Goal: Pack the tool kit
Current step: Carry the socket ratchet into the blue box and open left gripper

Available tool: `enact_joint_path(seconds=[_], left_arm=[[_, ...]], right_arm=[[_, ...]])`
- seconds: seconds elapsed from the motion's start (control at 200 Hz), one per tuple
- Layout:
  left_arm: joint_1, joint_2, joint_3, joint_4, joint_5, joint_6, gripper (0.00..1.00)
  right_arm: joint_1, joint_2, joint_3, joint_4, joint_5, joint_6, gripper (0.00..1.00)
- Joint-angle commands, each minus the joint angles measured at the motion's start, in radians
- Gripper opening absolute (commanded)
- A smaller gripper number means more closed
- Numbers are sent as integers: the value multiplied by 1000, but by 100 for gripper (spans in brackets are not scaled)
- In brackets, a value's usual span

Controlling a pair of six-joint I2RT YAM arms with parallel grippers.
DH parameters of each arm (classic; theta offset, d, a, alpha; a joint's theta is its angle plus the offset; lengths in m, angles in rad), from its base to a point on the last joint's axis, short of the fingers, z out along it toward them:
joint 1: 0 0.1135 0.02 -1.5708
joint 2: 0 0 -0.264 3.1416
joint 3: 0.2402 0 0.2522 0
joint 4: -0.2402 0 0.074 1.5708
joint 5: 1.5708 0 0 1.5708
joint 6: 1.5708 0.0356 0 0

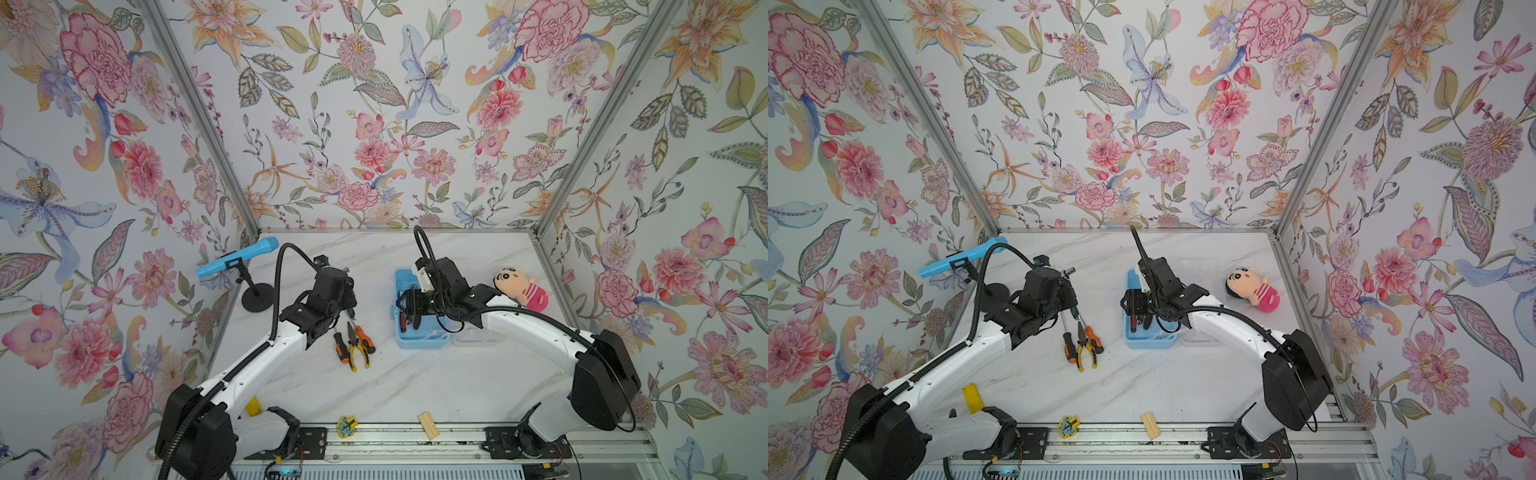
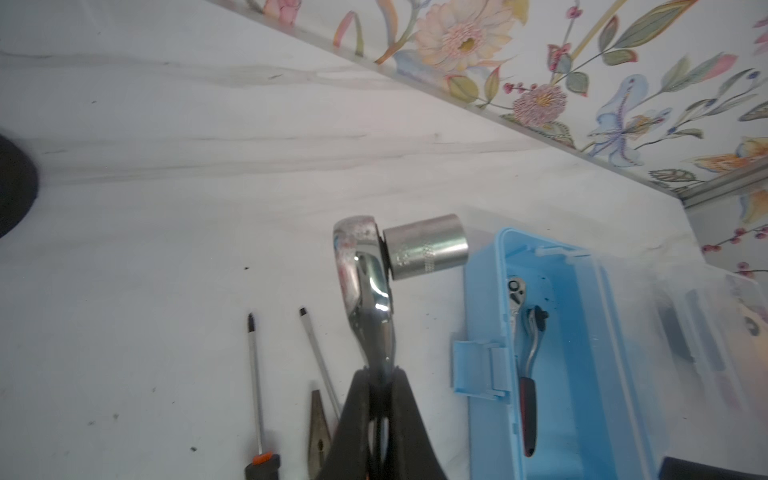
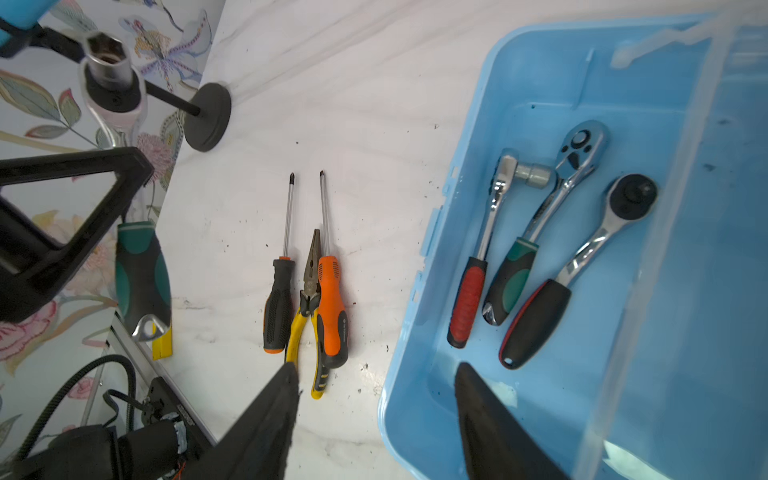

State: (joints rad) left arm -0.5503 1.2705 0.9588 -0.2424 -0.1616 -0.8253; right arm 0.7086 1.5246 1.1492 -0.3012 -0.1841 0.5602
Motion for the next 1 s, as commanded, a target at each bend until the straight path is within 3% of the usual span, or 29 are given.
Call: enact_joint_path(seconds=[0.0,0.14,0.365,0.891,0.991], left_arm=[[-95,136,112,100,68,7,0],[-170,355,240,231,120,-16,0],[-201,604,391,230,187,-2,0],[-205,744,408,234,210,-36,0],[-205,739,411,235,210,-31,23]], right_arm=[[-51,-68,-54,62,-9,55,60],[-105,-123,-93,62,-14,66,60],[-142,-198,-145,51,-7,74,60],[-164,-208,-167,50,-5,65,61],[-163,-211,-164,51,-5,66,62]])
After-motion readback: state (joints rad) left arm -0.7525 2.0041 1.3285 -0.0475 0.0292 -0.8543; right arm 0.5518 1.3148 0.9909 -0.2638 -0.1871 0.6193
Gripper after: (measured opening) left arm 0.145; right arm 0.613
